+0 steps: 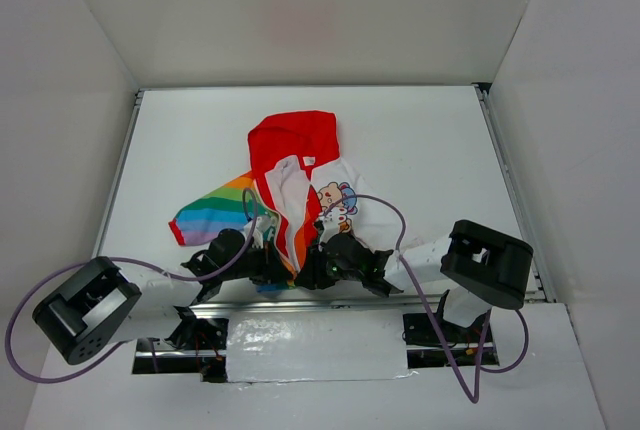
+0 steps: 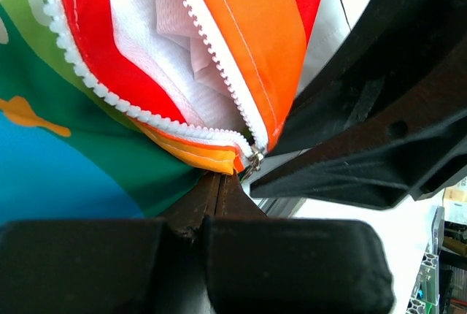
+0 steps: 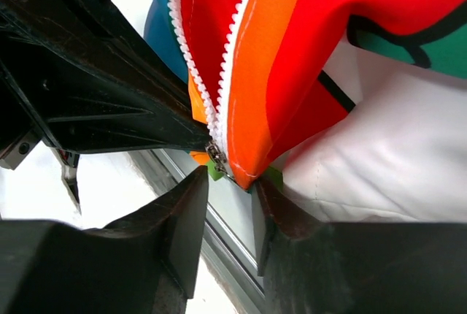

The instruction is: Zip up the jacket

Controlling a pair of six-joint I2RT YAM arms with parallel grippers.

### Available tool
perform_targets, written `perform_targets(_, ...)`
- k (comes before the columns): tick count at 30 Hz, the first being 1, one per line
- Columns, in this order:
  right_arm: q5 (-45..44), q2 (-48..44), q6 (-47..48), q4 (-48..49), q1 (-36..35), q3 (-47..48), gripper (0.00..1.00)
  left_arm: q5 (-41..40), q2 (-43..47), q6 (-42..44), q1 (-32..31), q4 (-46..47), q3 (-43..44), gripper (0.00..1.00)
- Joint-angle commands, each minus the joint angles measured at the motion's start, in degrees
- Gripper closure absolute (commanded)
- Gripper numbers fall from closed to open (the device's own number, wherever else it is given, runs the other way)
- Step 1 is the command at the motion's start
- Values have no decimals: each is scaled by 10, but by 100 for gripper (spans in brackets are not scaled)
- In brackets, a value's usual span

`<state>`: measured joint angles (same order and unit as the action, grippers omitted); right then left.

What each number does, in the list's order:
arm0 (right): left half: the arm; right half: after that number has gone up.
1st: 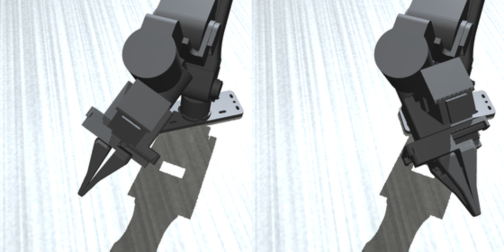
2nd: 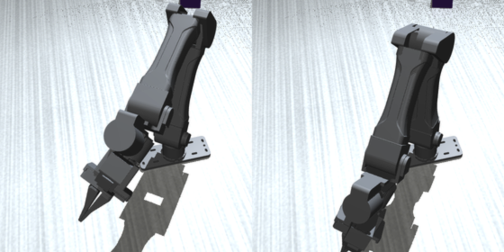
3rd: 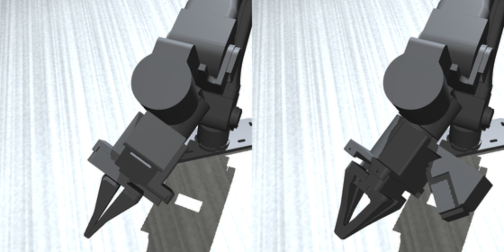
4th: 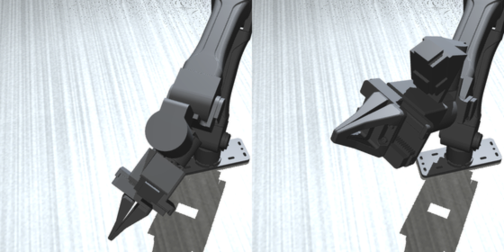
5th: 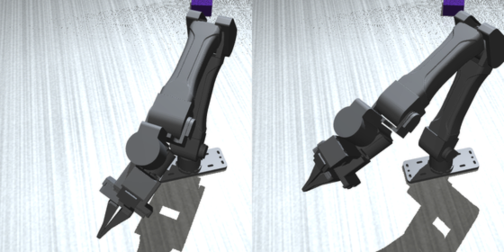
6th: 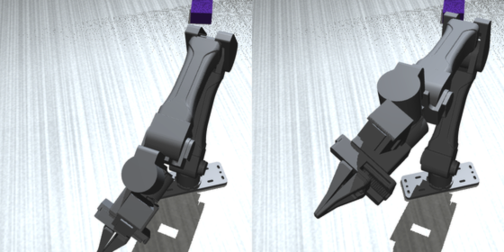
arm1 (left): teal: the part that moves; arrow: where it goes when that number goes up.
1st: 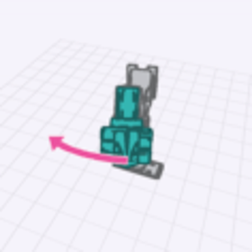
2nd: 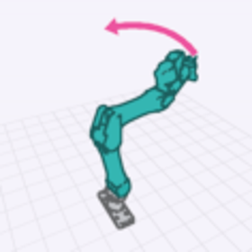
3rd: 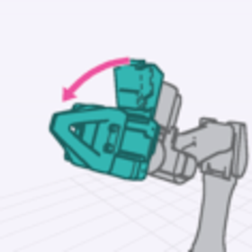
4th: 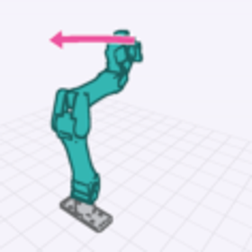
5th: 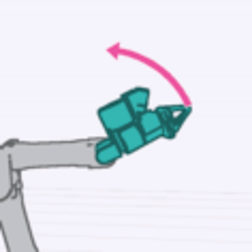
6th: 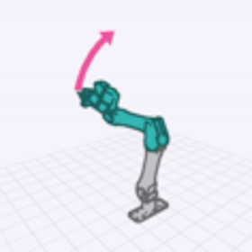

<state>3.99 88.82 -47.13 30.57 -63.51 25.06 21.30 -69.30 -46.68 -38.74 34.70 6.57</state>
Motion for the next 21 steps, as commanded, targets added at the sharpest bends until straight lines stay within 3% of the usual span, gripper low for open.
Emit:
perform_targets(1,9,-8,-6,11,-8,-3,67,8,-8,9,-5,29,20,100)
perform_targets(11,9,-5,-30,38,-12,-26,62,8,-8,8,-5,34,20,100)
perform_targets(21,11,7,-42,51,-12,-24,81,8,-8,6,-8,34,20,100)
